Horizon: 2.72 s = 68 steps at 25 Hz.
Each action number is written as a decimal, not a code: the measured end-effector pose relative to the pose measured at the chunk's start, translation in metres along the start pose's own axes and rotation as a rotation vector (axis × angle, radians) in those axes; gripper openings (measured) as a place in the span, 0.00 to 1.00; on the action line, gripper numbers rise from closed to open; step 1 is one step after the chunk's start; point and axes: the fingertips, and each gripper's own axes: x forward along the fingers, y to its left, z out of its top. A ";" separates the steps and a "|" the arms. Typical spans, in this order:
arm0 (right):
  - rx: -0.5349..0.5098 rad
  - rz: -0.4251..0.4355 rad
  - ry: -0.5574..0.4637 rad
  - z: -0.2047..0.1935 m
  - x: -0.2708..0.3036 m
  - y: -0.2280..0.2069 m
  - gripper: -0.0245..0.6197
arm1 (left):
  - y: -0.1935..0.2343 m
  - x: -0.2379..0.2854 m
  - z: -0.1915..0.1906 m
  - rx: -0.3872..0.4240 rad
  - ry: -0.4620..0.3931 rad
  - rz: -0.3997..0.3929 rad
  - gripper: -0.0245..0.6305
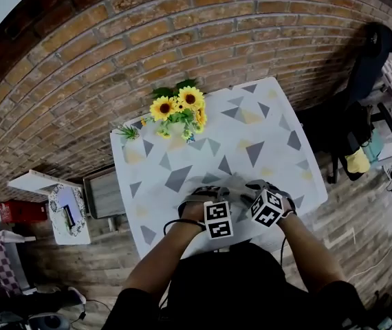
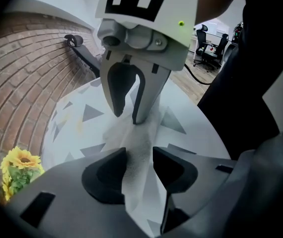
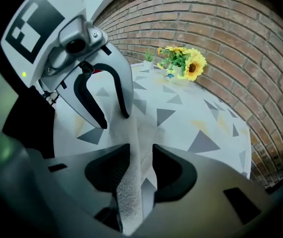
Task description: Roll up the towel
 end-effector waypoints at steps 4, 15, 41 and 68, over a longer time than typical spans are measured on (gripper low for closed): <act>0.019 -0.034 -0.025 -0.003 -0.012 -0.007 0.28 | 0.016 0.007 -0.002 -0.045 -0.004 0.030 0.31; -0.024 -0.011 0.058 -0.031 -0.003 0.022 0.37 | 0.041 0.008 -0.001 -0.099 -0.029 0.012 0.31; -0.041 -0.132 -0.017 -0.021 -0.014 -0.024 0.36 | 0.084 0.021 0.011 -0.091 0.007 0.095 0.39; 0.160 -0.098 -0.196 -0.035 -0.055 -0.076 0.34 | 0.095 -0.012 0.021 -0.356 -0.048 0.252 0.37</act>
